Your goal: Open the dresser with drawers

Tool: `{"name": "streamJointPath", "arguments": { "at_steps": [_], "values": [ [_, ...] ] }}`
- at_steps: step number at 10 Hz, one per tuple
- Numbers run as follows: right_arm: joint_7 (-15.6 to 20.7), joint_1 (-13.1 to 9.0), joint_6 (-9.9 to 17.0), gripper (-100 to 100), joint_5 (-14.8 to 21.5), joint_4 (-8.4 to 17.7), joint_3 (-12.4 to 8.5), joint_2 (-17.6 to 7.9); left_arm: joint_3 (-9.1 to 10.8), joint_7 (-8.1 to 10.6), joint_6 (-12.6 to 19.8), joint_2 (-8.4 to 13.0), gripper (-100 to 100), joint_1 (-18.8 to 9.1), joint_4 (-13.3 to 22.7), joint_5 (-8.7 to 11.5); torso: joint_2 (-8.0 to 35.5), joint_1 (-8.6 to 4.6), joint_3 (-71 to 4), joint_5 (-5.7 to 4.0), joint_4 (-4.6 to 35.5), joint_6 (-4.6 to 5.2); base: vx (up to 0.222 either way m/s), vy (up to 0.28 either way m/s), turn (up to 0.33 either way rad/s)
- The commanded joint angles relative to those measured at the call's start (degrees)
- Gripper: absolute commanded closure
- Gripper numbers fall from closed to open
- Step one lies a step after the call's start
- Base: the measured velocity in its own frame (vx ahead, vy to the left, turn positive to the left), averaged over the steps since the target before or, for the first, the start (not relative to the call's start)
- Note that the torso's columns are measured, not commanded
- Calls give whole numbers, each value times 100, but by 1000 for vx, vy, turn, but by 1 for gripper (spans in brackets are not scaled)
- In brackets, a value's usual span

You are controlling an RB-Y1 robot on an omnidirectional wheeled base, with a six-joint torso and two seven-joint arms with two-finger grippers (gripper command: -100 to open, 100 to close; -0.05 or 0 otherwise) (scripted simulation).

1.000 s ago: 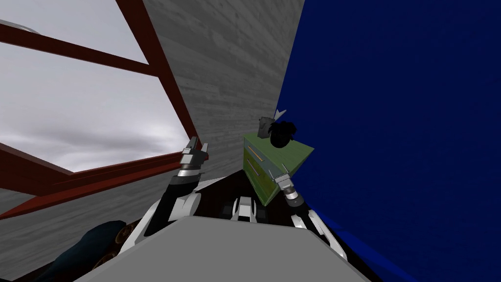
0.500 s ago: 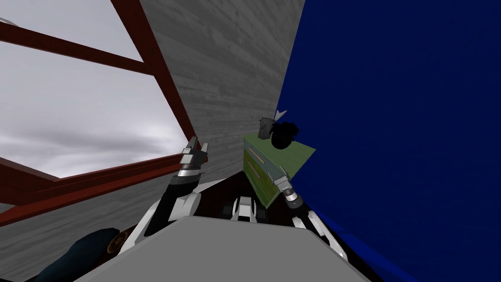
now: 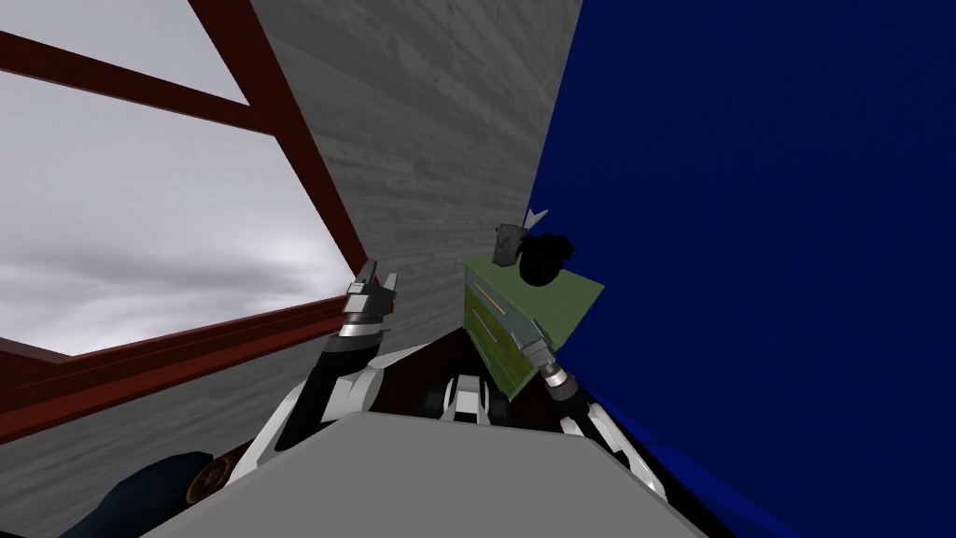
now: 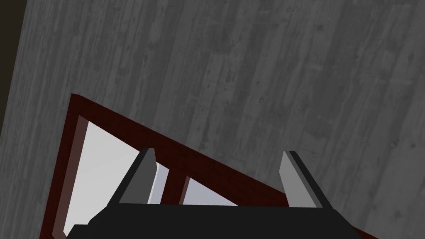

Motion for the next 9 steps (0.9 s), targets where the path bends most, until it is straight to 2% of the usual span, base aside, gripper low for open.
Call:
{"name": "streamJointPath", "arguments": {
  "at_steps": [1, 4, 9],
  "values": [
    [359, -7, -19, -100, 41, 90, 14, -30, 0, 0, 0, 0, 0, 0, 0, 0, 8, 2, 2, 3, 4, 1, 29, 20, 20],
    [881, -44, -89, -100, 186, 335, 62, -186, 0, 0, 0, 0, 0, 0, 0, 0, 17, 11, 8, 6, 8, 0, 41, 37, -56],
    [1644, -74, -153, -100, 313, 543, 105, -343, 0, 0, 0, 0, 0, 0, 0, 0, 31, 8, 16, 6, 12, 4, 36, 31, -31]
  ]
}}
